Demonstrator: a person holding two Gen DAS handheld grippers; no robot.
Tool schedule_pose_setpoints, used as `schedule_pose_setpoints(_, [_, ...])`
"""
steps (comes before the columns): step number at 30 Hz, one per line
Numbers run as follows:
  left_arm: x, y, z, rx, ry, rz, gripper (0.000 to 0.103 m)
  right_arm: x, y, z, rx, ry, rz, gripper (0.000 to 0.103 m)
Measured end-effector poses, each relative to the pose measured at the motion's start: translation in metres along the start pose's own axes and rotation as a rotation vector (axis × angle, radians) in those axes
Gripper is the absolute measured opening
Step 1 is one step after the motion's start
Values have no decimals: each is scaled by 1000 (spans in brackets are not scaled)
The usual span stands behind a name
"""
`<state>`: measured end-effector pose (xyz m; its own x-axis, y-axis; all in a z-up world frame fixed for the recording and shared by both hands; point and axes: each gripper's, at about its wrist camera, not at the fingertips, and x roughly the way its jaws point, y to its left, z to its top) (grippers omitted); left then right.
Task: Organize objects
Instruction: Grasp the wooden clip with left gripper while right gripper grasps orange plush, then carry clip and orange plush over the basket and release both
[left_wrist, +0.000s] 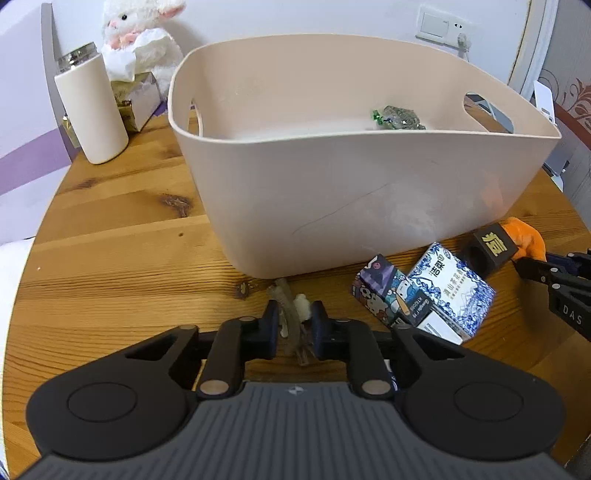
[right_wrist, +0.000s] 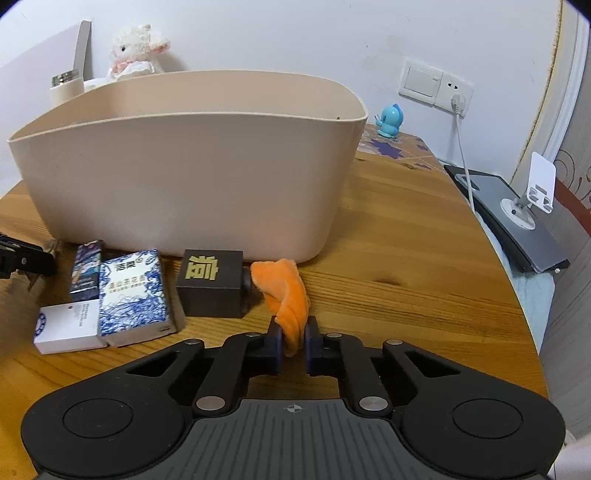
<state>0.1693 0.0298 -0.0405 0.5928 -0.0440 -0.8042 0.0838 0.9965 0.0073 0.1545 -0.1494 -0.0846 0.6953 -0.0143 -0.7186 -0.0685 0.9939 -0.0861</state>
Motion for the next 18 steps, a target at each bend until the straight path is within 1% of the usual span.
schedule_pose_setpoints(1, [-3, 0, 0, 0, -4, 1, 11, -3, -1, 0, 6, -5, 2, 11])
schedule_pose_setpoints(5, [-10, 3, -3, 2, -13, -5, 9, -21, -3, -2, 20, -25, 3, 11])
schedule_pose_setpoints(6, [-11, 4, -4, 1, -16, -3, 3, -26, -4, -2, 20, -33, 2, 11])
schedule_pose_setpoints(14, [-29, 13, -11, -6, -48, -18, 3, -56, -3, -2, 23, -102, 3, 11])
schedule_pose_setpoints(18, [-46, 18, -15, -13, -74, -28, 3, -71, 1, 1, 13, -144, 17, 11])
